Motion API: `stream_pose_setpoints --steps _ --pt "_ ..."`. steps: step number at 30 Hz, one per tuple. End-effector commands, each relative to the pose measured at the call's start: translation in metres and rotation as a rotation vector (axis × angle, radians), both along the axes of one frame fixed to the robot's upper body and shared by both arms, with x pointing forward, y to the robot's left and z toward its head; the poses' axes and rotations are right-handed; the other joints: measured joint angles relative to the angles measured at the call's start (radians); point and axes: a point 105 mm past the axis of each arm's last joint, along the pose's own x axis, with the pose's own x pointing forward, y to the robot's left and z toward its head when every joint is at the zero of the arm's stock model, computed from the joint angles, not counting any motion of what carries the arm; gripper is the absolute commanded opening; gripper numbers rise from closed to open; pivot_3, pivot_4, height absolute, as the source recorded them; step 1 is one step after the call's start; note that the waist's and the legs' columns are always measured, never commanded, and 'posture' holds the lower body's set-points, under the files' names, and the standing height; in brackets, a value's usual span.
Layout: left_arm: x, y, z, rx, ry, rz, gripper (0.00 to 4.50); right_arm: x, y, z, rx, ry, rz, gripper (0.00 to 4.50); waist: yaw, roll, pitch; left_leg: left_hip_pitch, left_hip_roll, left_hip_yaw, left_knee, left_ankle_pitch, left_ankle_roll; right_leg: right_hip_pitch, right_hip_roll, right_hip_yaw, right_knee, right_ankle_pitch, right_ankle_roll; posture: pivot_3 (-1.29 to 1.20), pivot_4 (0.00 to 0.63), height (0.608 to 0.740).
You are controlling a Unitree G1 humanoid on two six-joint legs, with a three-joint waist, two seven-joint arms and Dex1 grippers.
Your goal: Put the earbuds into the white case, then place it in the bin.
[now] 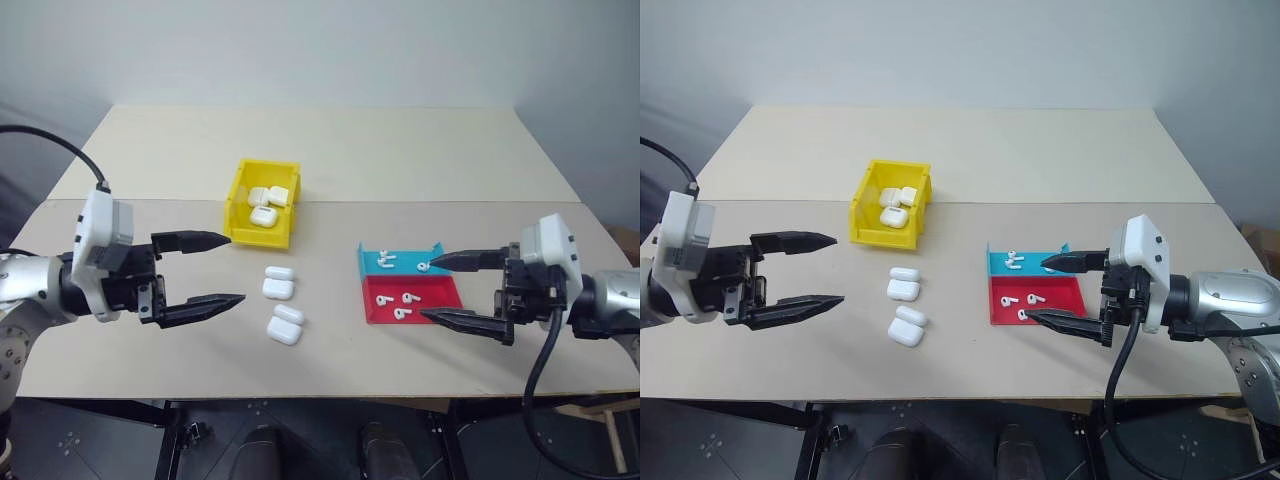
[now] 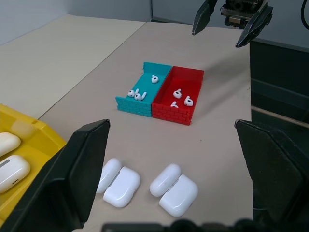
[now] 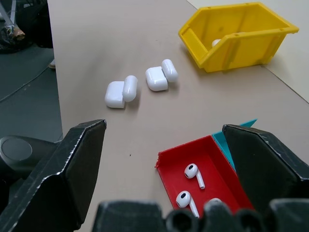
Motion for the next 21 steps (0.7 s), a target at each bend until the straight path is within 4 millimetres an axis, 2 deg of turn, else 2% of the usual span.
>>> stream_pose_setpoints --steps 1,13,17,21 --pt "0.000 0.000 0.007 -0.012 -0.006 0.013 4.50 -0.004 0.001 0.010 -0.017 -0.052 0.018 4.48 0.000 0.000 0.000 0.000 0.000 0.000 0.000 0.000 0.000 0.000 0.000 0.000 0.000 0.000 0.000 0.00 0.150 0.740" --pt "-0.003 0.009 0.006 0.112 -0.017 0.091 4.50 -0.001 0.002 0.007 -0.028 -0.041 -0.018 4.48 0.000 0.000 0.000 0.000 0.000 0.000 0.000 0.000 0.000 0.000 0.000 0.000 0.000 0.000 0.000 0.00 0.150 0.740" --pt "-0.003 0.018 -0.004 0.245 0.104 0.121 4.50 0.000 0.001 0.010 -0.048 -0.031 -0.021 4.48 0.000 0.000 0.000 0.000 0.000 0.000 0.000 0.000 0.000 -0.001 0.000 0.000 0.000 0.000 0.000 0.00 0.150 0.740" --pt "-0.006 0.022 -0.009 0.312 0.164 0.068 4.50 -0.002 0.001 0.012 -0.058 -0.021 -0.012 4.48 0.000 0.000 0.000 0.000 0.000 0.001 -0.001 0.000 0.000 -0.001 0.000 0.000 0.000 0.000 0.000 0.00 0.150 0.740"
